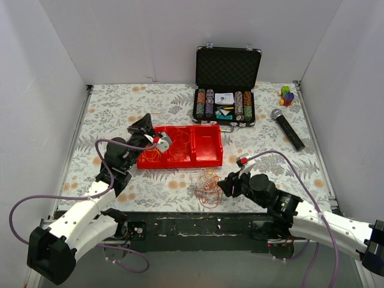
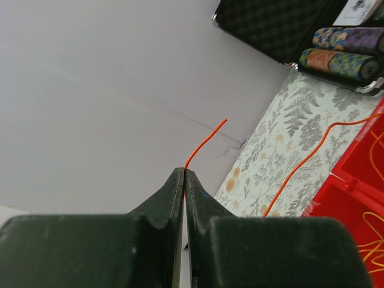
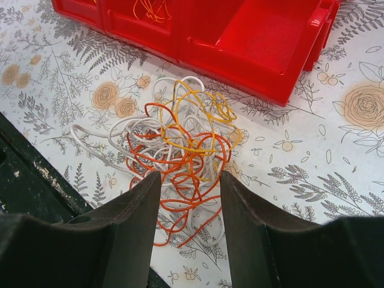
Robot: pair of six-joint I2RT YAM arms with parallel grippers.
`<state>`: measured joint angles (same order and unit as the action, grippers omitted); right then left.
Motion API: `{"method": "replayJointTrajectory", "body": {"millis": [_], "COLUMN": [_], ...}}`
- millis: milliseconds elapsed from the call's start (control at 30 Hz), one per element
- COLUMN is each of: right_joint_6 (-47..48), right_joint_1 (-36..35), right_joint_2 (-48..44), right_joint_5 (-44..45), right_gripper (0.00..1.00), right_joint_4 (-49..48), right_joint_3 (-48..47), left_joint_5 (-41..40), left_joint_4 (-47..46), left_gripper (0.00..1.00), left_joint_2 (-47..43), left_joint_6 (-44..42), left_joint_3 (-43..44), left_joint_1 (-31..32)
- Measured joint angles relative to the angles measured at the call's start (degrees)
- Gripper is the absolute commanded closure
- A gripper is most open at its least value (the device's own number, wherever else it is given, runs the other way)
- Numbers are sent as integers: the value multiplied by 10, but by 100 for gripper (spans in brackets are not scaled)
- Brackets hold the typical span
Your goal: Untangle the cables
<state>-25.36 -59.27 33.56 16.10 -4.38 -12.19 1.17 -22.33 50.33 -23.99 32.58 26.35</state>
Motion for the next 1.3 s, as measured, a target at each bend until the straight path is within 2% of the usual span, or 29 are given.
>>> {"method": "replayJointTrajectory", "body": {"millis": [267, 633, 900, 1067, 1300], "right_joint_6": [-2, -5, -11, -13, -13], "right_joint_1": [0, 0, 0, 0, 0], "right_joint_2": [2, 5, 4, -6, -9], "right_joint_5": [0, 2, 3, 7, 12], "right_gripper": [48, 48, 48, 48, 48], "right_joint_4": [0, 0, 0, 2, 10], "right_joint_3": [0, 0, 0, 0, 0], "left_joint_5": [102, 173, 176, 146, 111], "left_joint_4": [14, 29, 60, 75, 88], "left_gripper": [100, 100, 100, 100, 100], "left_joint_2": [30, 210, 290, 336, 366], "left_joint_6": [-13, 61, 19, -40, -74], "left_joint_3": [-9, 41, 58, 52, 46], "left_joint_1": [0, 41, 66, 73, 75]}}
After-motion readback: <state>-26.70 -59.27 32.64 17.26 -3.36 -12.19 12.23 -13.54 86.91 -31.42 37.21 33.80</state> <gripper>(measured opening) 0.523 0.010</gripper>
